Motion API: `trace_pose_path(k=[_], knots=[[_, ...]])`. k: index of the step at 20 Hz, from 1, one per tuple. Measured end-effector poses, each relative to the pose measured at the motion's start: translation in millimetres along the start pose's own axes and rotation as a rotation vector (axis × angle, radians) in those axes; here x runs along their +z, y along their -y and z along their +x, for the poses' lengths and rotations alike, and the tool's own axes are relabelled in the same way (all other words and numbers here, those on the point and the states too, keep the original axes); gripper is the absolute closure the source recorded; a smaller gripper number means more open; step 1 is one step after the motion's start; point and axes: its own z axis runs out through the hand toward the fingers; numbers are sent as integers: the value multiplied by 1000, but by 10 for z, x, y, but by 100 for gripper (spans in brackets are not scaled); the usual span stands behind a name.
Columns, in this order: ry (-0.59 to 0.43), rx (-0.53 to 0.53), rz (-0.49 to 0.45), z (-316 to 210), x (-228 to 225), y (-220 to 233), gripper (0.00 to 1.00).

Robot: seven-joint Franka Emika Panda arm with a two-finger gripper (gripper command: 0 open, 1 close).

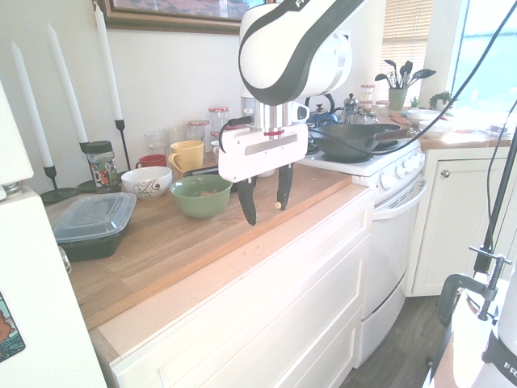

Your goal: Pour the cereal into the box

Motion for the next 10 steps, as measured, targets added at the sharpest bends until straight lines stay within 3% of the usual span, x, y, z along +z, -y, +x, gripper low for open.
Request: trace_pose_path(k=[10], knots=[[-58, -34, 42, 41, -296, 329, 0]])
